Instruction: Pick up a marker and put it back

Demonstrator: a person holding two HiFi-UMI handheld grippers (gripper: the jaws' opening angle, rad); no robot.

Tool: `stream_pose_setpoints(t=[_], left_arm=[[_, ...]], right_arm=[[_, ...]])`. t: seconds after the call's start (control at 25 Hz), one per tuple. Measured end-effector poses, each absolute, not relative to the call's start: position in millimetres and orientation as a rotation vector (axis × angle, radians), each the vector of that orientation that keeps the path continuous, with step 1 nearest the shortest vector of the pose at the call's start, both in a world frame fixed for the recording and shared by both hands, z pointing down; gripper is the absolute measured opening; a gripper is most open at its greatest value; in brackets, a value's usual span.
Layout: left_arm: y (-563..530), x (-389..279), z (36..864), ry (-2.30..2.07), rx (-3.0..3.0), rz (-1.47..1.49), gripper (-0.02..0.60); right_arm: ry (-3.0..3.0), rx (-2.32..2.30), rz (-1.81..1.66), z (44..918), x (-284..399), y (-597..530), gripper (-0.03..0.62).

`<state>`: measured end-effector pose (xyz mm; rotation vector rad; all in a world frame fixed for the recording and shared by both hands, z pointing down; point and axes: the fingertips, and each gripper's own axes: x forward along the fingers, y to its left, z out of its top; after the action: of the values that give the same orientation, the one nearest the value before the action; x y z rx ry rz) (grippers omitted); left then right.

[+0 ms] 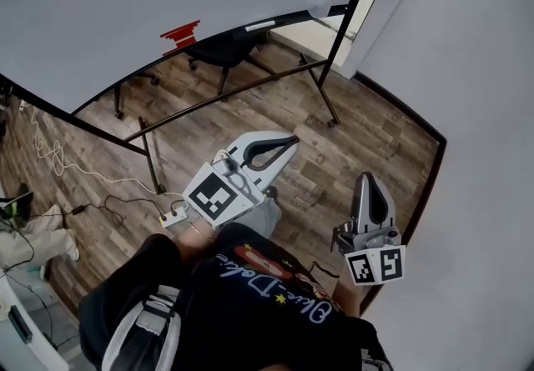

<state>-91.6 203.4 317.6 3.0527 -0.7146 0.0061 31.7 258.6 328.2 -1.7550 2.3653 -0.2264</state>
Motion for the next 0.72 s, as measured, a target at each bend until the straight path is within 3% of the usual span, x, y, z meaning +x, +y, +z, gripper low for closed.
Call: stream_pose_setpoints(t=[0.72], left_arm=[[83,-81,330,-0.769,3.007,-0.005,0.003]], right_arm=[[2.437,-1.74,-0.27,334,43,133,0.0]])
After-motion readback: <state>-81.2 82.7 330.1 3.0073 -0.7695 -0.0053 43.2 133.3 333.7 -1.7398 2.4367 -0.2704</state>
